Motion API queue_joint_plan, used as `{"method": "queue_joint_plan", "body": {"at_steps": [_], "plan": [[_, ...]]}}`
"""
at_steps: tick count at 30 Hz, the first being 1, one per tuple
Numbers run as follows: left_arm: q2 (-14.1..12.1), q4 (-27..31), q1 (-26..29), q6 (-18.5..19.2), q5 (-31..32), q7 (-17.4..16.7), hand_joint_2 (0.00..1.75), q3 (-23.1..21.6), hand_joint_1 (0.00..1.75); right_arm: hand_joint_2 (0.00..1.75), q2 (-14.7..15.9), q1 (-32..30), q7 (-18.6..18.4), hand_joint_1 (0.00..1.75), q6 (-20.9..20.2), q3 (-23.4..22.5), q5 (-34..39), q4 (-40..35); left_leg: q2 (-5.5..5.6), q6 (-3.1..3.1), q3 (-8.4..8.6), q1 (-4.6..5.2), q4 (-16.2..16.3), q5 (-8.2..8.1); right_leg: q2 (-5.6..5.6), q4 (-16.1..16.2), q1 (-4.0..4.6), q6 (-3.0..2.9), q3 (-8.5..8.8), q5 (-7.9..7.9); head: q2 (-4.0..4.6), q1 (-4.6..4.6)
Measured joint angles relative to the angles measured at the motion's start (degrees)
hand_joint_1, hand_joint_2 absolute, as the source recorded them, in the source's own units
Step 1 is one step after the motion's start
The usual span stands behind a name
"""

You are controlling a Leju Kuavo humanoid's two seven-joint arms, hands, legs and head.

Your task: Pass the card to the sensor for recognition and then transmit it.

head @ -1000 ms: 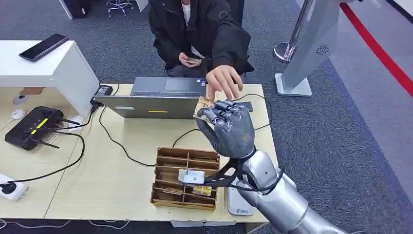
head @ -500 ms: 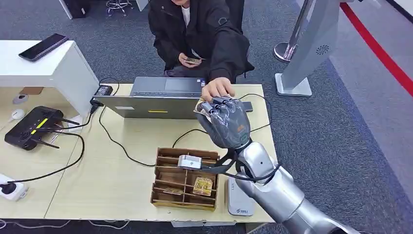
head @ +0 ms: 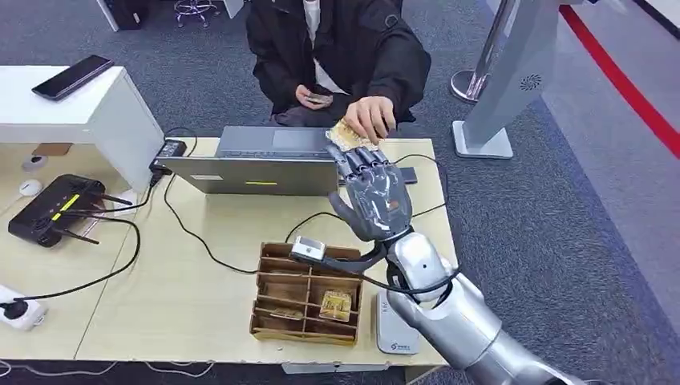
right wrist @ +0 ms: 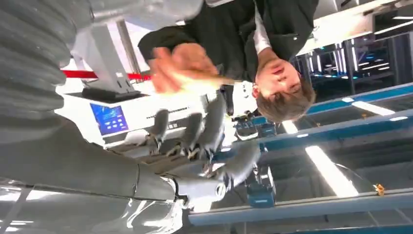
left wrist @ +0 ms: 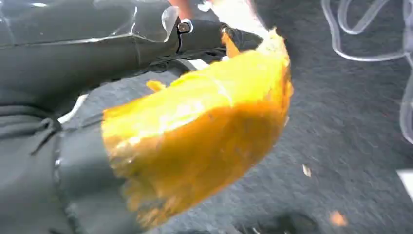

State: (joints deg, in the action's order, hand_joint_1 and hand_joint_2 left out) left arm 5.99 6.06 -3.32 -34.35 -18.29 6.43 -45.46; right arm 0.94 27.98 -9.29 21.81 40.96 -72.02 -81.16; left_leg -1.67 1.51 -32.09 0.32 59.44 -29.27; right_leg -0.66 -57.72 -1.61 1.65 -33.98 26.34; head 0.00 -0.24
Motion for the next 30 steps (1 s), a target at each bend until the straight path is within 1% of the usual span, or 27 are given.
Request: {"method": "queue_joint_plan", "body": {"at_steps": [1,2,6,7,13,17,19,22,26,28,30], "plan": [[0.28,0.3,-0.18,2.06,0.0,0.0,0.0,-0.46,0.0,1.75,0.0,-0.29,-0.15,0.0,-0.06,-0.17,-0.09,-0.35,-0.02,0.01,0.01,0.01,0.0,-0.01,0.04,0.0,-0.01,0.0,-0.02,0.0,0.0,0.02],[0.44,0.52,-0.39,2.88,-0.04,0.07,0.0,-0.76,0.0,1.75,0.0,-0.5,-0.15,0.0,-0.11,-0.35,-0.22,-0.52,-0.03,-0.01,0.02,0.01,0.01,-0.03,0.06,0.01,0.0,0.0,-0.04,0.0,0.0,0.02],[0.85,0.7,-0.35,3.71,-0.17,0.39,0.0,-1.73,0.0,1.75,0.0,-1.14,-0.15,0.0,-0.17,-0.96,-0.66,-1.35,-0.01,-0.01,-0.04,0.01,-0.01,-0.03,0.03,0.0,0.02,0.0,-0.12,0.04,0.0,0.02],[1.07,0.81,-0.38,3.79,-0.17,0.42,0.0,-1.81,0.0,0.0,0.0,-1.18,-0.15,0.0,-0.17,-1.07,-0.66,-1.4,-0.01,-0.01,-0.04,0.0,-0.02,-0.03,0.03,0.0,0.02,0.0,-0.13,0.04,0.0,0.02],[1.4,1.07,-0.57,3.82,-0.33,0.57,0.0,-2.14,0.0,0.0,0.0,-1.7,0.11,0.0,-0.17,-1.48,-0.4,-2.14,-0.04,-0.01,-0.03,-0.02,-0.02,-0.03,0.05,0.0,0.03,0.0,-0.12,0.04,0.0,0.02],[1.44,1.07,-0.55,3.66,-1.16,0.94,0.0,-2.14,0.0,0.0,-0.02,-3.4,2.8,0.0,0.29,-1.84,3.5,-4.13,-0.03,-0.01,-0.05,-0.02,-0.02,-0.03,0.05,0.0,0.02,0.0,-0.12,0.04,0.0,0.02],[1.57,1.07,-0.54,3.58,-1.66,1.38,0.0,-2.14,0.0,0.0,-0.02,-4.74,5.41,0.0,0.98,-1.92,7.51,-5.76,-0.02,0.0,-0.05,-0.02,-0.02,-0.04,0.04,0.0,0.02,0.0,-0.13,0.05,0.0,0.02],[1.7,1.07,-0.5,3.38,-2.49,1.94,0.0,-2.14,0.0,0.0,-0.04,-7.43,10.26,0.0,2.21,-1.92,15.26,-9.26,-0.02,0.02,-0.07,-0.02,-0.03,-0.09,0.03,0.0,0.02,-0.03,-0.13,0.08,0.0,0.02],[1.75,1.07,-0.47,2.81,-3.67,2.67,0.0,-2.12,0.0,0.0,-0.13,-11.5,16.51,0.0,2.05,-1.92,26.39,-14.25,-0.02,0.01,-0.09,-0.02,-0.03,-0.1,0.03,0.0,0.02,-0.03,-0.15,0.11,0.0,0.02],[1.77,1.07,-0.47,2.63,-4.13,3.01,0.0,-2.12,0.0,0.0,-0.15,-13.15,19.53,0.0,0.87,-1.92,32.15,-16.57,-0.03,0.01,-0.08,-0.02,-0.03,-0.1,0.03,0.0,0.02,-0.03,-0.16,0.11,0.0,0.02],[1.77,1.07,-0.47,2.5,-4.44,3.19,0.0,-2.1,0.0,0.0,-0.15,-14.76,22.57,0.0,-1.5,-1.94,39.25,-18.83,-0.03,-0.01,-0.08,-0.02,-0.03,-0.11,0.03,0.01,0.02,-0.03,-0.16,0.11,0.0,0.02]]}}
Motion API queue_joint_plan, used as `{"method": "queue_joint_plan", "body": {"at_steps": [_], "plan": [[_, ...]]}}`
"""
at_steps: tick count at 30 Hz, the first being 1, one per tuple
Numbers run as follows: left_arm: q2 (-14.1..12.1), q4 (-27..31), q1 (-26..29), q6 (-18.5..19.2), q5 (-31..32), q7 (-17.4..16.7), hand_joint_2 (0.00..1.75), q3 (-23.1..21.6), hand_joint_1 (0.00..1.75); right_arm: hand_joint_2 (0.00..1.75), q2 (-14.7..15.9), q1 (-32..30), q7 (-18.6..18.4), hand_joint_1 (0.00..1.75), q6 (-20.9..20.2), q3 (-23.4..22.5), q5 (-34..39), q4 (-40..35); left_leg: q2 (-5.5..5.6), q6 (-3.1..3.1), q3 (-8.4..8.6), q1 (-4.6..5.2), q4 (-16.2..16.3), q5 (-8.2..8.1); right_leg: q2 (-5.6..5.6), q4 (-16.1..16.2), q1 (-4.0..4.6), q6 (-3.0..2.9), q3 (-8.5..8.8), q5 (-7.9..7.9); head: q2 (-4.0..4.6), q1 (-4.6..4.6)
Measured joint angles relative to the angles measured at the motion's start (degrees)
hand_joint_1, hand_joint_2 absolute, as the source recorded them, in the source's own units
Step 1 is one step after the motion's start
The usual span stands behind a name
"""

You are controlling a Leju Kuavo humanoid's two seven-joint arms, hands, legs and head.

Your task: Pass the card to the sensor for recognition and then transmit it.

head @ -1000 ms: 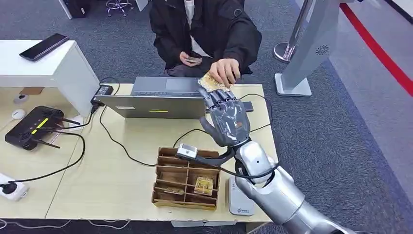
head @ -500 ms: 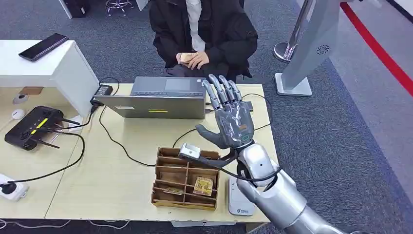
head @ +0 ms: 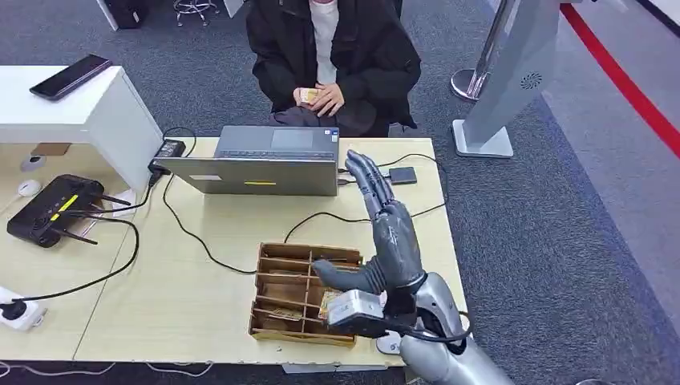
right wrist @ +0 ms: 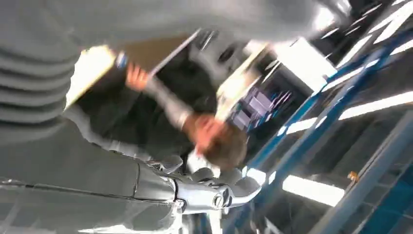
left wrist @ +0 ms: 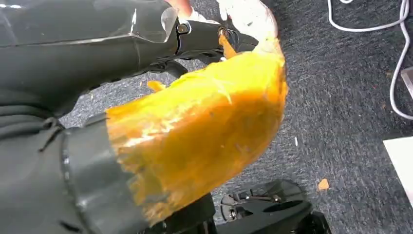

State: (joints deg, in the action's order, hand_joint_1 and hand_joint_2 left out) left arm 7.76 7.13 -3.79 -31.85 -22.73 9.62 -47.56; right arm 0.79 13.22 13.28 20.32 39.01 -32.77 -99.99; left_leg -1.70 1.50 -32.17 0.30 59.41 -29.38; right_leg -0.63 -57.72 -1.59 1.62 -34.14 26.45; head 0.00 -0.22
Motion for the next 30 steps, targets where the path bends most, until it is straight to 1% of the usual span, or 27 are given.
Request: {"method": "queue_joint_plan", "body": {"at_steps": [1,2,4,6,9,11,12,17,20,30], "plan": [[0.0,0.0,0.02,-0.04,-0.18,0.11,0.0,0.02,0.0,0.0,0.0,-0.87,1.53,0.0,-1.58,-0.04,4.01,-1.1,0.0,0.0,0.0,0.0,0.0,0.0,0.0,0.0,0.0,0.0,0.0,0.0,0.0,0.0],[0.0,0.0,0.02,-0.07,-0.29,0.2,0.0,0.04,0.0,0.0,0.0,-1.46,2.4,0.0,-2.58,-0.11,6.4,-1.69,0.0,0.0,0.0,0.0,0.0,0.0,0.0,0.0,0.0,0.0,0.0,0.0,0.0,0.0],[0.0,0.0,0.02,-0.22,-0.5,0.64,0.0,0.07,0.0,0.0,0.0,-3.0,4.96,0.0,-6.49,-0.83,14.28,-3.72,0.0,0.0,0.0,0.0,0.0,0.0,0.0,0.0,0.0,0.0,0.0,0.0,0.0,-0.02],[0.0,0.0,0.03,-0.26,-0.79,0.9,0.0,0.09,0.0,0.0,0.0,-4.35,6.66,0.0,-9.33,-1.42,19.01,-5.21,0.0,0.0,0.0,0.0,0.0,0.0,0.0,0.0,0.0,0.0,0.0,0.0,0.0,0.0],[0.0,0.0,0.02,-0.5,-0.98,1.31,0.0,0.13,0.0,0.0,0.0,-6.76,8.94,0.0,-13.44,-2.66,24.82,-7.13,0.0,0.0,0.0,0.0,0.0,0.0,0.0,0.0,0.0,0.0,0.0,0.0,0.0,0.0],[0.0,0.0,0.02,-0.66,-1.27,1.6,0.0,0.13,0.0,0.0,0.0,-8.54,10.53,0.0,-17.33,-3.54,29.63,-8.1,0.01,0.0,-0.01,0.0,0.0,-0.01,0.0,0.0,0.0,0.01,0.0,0.02,0.0,0.0],[0.0,0.0,0.03,-0.7,-1.44,1.79,0.0,0.13,0.0,0.0,0.0,-9.75,11.29,0.0,-19.95,-4.18,32.41,-8.62,0.02,0.0,-0.01,0.0,0.0,-0.03,-0.01,0.0,0.0,0.02,0.0,0.03,0.0,-0.02],[-0.02,0.0,0.04,-0.87,-1.99,2.01,0.0,0.17,0.0,0.0,-0.04,-13.55,13.15,0.0,-26.13,-6.14,38.37,-10.06,0.01,0.0,-0.01,0.0,0.0,-0.05,0.0,0.01,0.0,0.01,0.0,0.05,0.0,0.0],[-0.02,0.0,0.06,-1.07,-2.36,2.34,0.0,0.35,0.0,0.0,-0.07,-15.49,13.5,0.0,-27.38,-7.13,39.3,-10.48,0.01,0.0,-0.01,0.0,0.0,-0.05,0.0,0.01,0.0,0.01,0.0,0.05,0.0,0.0],[-0.02,0.0,0.21,-1.55,-2.91,2.6,0.0,0.57,0.0,0.0,-0.39,-18.68,14.3,0.0,-28.34,-8.72,40.0,-10.56,0.0,0.0,0.0,0.0,0.0,-0.05,0.0,0.01,0.0,0.0,0.0,0.05,0.0,0.0]]}}
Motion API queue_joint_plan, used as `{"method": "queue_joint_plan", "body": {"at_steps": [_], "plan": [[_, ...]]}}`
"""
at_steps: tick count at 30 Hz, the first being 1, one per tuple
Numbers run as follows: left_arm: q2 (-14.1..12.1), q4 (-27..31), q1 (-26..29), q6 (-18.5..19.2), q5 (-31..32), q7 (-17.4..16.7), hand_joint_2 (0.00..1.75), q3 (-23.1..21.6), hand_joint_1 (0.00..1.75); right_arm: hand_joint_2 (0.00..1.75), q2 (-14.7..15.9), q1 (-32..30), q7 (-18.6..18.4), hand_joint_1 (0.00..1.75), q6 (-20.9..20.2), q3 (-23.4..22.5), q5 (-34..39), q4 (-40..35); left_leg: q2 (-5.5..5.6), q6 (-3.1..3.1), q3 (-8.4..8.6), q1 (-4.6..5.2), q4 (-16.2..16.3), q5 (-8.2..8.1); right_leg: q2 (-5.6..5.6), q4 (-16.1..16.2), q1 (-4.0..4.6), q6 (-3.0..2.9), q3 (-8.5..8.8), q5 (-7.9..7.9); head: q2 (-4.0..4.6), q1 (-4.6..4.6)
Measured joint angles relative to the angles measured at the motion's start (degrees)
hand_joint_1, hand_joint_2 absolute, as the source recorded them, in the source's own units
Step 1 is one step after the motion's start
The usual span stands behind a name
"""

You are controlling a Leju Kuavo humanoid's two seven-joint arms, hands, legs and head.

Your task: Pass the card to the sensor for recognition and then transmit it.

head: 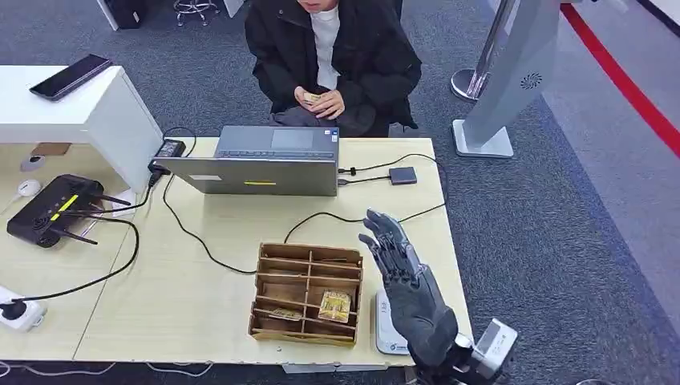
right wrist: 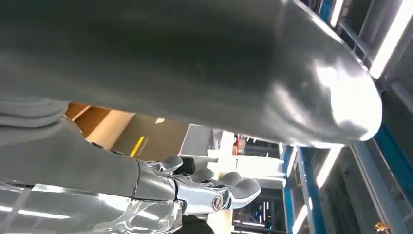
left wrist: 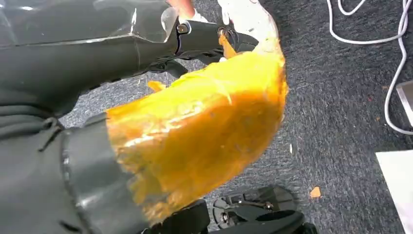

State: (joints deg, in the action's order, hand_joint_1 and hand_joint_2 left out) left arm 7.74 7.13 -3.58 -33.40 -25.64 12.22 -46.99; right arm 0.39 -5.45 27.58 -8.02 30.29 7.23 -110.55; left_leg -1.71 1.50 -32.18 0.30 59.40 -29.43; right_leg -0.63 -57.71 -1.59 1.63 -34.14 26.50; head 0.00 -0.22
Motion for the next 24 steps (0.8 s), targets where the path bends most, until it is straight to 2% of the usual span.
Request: {"method": "queue_joint_plan", "body": {"at_steps": [24], "plan": [[-0.11,0.0,0.21,-0.74,-2.1,1.73,0.0,1.49,0.0,0.0,-0.55,-0.42,-0.44,0.0,-0.7,-0.94,0.15,0.55,0.0,0.0,-0.01,0.0,0.0,0.0,0.0,0.0,0.0,0.0,0.0,0.0,0.0,0.0]]}}
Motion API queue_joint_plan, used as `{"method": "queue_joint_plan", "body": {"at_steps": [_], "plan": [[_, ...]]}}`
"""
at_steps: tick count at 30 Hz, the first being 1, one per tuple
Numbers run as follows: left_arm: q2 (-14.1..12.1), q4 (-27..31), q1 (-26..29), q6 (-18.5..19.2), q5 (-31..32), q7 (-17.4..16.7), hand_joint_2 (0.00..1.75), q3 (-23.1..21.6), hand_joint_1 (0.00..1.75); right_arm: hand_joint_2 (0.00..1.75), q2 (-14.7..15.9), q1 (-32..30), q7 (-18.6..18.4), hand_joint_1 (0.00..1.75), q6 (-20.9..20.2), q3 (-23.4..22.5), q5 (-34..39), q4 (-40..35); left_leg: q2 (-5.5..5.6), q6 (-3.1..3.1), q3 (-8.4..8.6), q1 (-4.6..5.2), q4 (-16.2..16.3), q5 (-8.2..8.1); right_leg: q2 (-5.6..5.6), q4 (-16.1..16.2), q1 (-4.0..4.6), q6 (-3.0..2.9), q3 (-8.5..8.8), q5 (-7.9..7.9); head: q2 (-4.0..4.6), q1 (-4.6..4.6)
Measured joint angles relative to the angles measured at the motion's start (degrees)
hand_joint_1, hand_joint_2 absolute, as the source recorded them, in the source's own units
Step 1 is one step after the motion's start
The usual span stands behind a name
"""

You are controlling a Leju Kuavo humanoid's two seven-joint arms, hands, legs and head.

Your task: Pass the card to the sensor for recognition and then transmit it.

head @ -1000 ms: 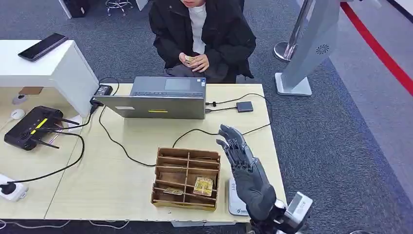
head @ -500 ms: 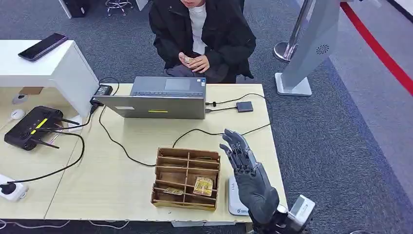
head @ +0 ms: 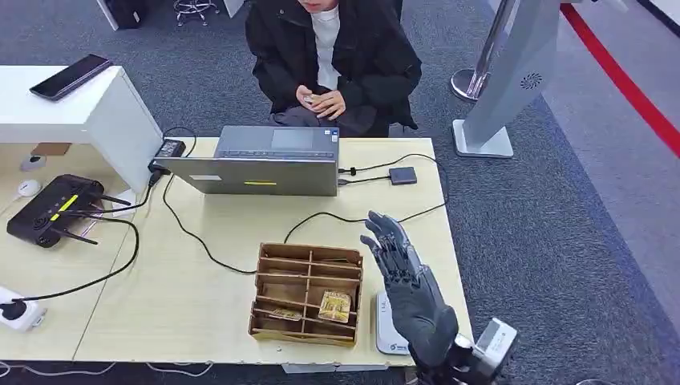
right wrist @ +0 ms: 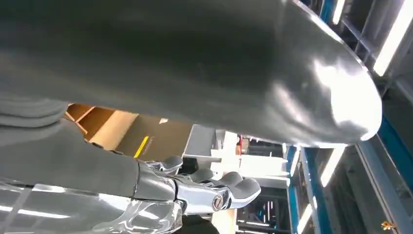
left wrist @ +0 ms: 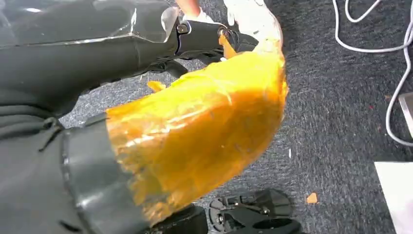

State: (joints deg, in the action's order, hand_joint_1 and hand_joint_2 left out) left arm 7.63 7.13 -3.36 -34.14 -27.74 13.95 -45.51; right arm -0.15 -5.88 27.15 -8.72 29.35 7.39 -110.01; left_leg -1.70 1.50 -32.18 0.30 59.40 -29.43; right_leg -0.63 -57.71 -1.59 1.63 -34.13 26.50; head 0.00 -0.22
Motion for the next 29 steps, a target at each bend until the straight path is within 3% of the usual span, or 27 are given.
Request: {"method": "queue_joint_plan", "body": {"at_steps": [18,22,25,29], "plan": [[0.04,0.07,-0.01,-2.36,-1.97,3.37,0.0,2.38,0.0,0.0,-0.09,1.81,-1.66,0.0,1.64,0.0,0.98,1.86,0.0,0.0,0.0,0.0,0.0,0.0,0.0,0.0,0.0,0.0,0.0,0.0,0.0,0.0],[-0.44,0.07,-0.33,-1.37,-5.03,-0.15,0.0,3.89,0.0,0.0,-0.09,3.58,-3.04,0.0,0.74,0.44,3.3,2.89,-0.09,0.0,0.01,-0.01,-0.01,0.0,0.09,0.0,0.01,-0.01,0.0,-0.01,0.0,0.0],[-1.82,0.09,-0.66,0.96,-5.75,0.37,0.0,4.83,0.0,0.0,-0.11,5.95,-3.76,0.0,0.96,1.23,4.39,4.15,-0.05,-0.01,0.03,-0.01,0.0,0.02,0.02,-0.01,0.01,-0.01,0.02,-0.01,0.0,-0.02],[-3.15,0.09,-1.12,1.05,-6.03,0.63,0.0,5.79,0.0,0.0,-0.13,7.68,-4.06,0.0,1.66,1.86,5.29,5.25,-0.05,-0.03,0.05,-0.02,0.0,0.03,0.05,-0.04,0.01,-0.01,0.02,-0.01,0.0,0.0]]}}
